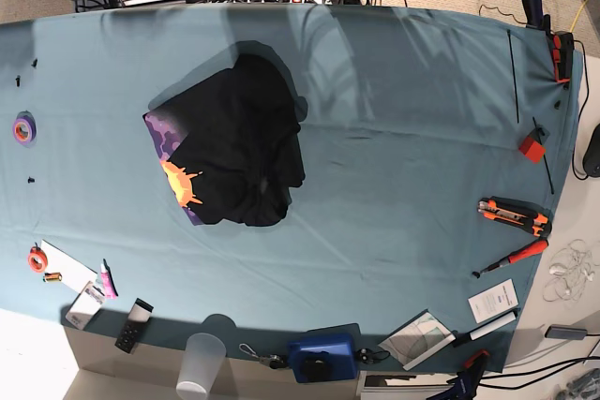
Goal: Layout the t-shirt on the table in an organized manner, then fold the t-shirt properly
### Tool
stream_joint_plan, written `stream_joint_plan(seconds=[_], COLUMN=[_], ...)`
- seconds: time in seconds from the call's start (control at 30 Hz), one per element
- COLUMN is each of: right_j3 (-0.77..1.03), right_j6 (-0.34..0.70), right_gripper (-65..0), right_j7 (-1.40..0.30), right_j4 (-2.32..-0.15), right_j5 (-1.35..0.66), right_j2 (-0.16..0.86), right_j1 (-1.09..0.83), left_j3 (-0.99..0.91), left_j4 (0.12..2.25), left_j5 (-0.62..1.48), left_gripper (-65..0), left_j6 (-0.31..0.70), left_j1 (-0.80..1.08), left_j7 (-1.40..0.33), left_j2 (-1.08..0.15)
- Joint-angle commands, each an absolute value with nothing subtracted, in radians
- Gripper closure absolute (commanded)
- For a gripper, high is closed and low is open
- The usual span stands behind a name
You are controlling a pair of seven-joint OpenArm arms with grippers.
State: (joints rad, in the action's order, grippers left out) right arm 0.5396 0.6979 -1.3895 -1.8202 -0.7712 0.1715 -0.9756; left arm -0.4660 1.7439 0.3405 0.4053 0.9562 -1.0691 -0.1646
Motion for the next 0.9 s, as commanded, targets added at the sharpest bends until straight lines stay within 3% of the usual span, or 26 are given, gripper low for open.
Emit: stream_joint_plan(seconds=[0.0,0.37,0.63,0.77,0.87], right_j3=[0.511,0.195,-0.031,-0.131,-0.193], right_j6=[0.698,0.638,0.637,0.629,0.584], right_gripper=[0.0,0.0,0.0,0.0,0.0], right_j7=[-1.396,-1.259,-0.967,-0.793,-0.624], right_j4=[-1.795,-1.320,-0.997,-0.880,-0.810], right_j5=[-0.759,-0.366,-0.190,-0.108,-0.037], right_j2=[0.195,0.233,0.303,0.324,0.327], right_j1=[-0.984,-0.676,-0.461,-0.360,-0.309], left_j3=[-0.469,-0.469,-0.469,-0.469,-0.469], left_j4=[1.729,1.319,1.006,0.848,0.731], left_j5=[0.345,0.274,0.220,0.147,0.108], left_gripper=[0.0,0.0,0.0,0.0,0.0], left_j6=[0.421,0.495,0.490,0.363,0.303], left_j1=[0.955,0.746,0.611,0.562,0.508], left_j7=[-1.074,-0.839,-0.521,-0.297,-0.230], left_j2=[-0.169,-0.183,-0.166,-0.126,-0.094])
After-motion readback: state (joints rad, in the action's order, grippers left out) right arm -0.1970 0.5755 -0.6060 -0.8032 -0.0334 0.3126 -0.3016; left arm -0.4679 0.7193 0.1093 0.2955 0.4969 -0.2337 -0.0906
